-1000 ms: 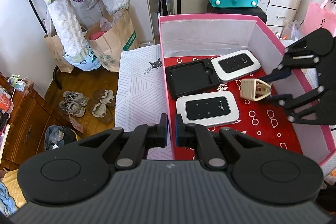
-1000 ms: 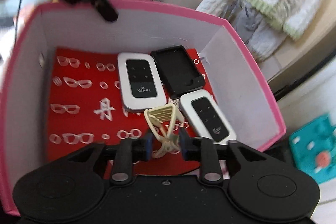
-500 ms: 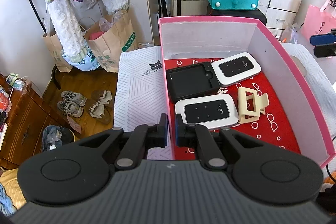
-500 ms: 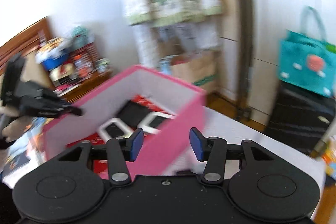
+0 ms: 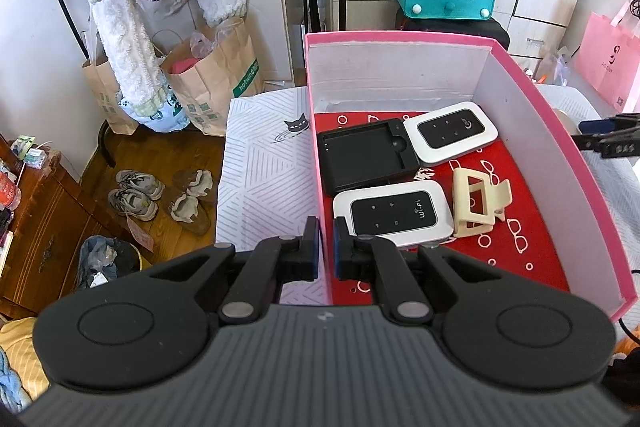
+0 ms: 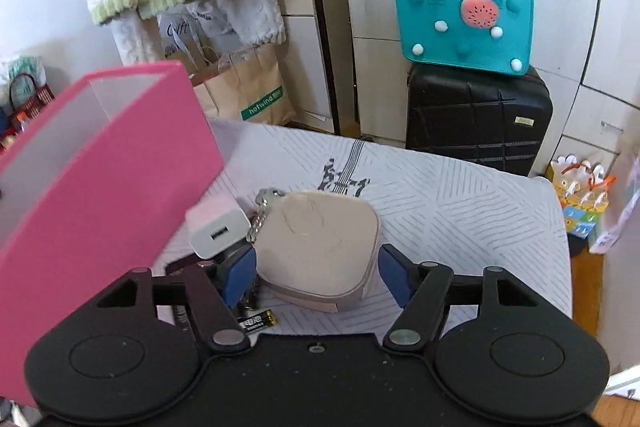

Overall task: Organize rigid objects
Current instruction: 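Grasp the beige round tracker with the right tool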

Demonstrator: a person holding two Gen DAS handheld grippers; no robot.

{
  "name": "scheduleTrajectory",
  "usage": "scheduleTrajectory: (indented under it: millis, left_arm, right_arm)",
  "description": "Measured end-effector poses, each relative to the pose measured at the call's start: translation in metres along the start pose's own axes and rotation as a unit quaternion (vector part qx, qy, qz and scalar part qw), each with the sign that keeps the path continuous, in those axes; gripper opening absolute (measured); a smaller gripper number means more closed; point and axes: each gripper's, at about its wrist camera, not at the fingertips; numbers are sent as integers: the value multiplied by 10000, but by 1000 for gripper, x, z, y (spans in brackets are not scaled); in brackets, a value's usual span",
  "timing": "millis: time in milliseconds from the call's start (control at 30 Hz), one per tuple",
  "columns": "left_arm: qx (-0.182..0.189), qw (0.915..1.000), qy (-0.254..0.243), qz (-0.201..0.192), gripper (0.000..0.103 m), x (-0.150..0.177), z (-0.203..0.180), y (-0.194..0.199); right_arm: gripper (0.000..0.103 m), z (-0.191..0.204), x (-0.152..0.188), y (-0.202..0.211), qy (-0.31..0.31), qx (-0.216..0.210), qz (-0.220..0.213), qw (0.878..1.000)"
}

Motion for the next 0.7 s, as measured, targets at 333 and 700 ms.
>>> scheduleTrajectory:
  millis: [333,700]
  left_arm:
    - [-1,10000,15,1,7,0,-1,0]
    - [30,10000,10,-4,7,0,-3,0]
  right_arm:
    - [86,-7,2,-19,115,169,-113,9997]
    - [83,-1,3,-4,202,259,-202,9993]
Point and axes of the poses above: each gripper's, at about its wrist camera, not at the fingertips, and y roughly against the way its jaws point, z to its left, x to its underside, and after that the axes turned 8 degrees about -x, right-handed
